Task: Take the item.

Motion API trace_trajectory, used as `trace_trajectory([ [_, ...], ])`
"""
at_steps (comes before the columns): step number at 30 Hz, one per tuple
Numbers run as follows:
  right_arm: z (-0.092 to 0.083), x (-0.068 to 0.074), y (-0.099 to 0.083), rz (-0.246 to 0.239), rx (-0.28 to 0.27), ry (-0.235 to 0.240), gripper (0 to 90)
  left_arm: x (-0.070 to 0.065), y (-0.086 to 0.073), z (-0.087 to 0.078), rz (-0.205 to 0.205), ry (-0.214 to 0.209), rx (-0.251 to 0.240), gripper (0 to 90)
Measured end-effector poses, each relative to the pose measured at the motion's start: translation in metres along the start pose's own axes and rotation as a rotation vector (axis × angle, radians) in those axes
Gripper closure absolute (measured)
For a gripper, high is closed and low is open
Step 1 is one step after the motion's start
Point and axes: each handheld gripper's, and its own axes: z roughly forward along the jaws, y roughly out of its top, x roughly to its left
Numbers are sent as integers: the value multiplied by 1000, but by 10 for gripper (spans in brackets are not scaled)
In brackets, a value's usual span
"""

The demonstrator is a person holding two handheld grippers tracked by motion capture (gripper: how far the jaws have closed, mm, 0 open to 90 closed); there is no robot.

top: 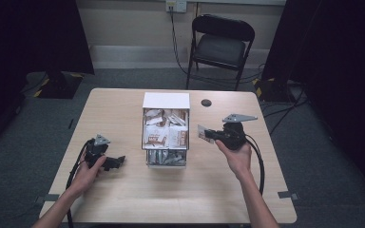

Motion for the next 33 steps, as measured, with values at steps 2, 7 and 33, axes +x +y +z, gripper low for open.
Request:
trace_trajectory([
  [2,6,-3,-5,4,12,-8,900,0,0,0,0,0,0,0],
  [7,21,-8,-16,18,62,-8,900,0,0,0,0,0,0,0],
  [33,68,-24,-55,75,176,-36,900,1,0,-1,13,-4,6,0],
])
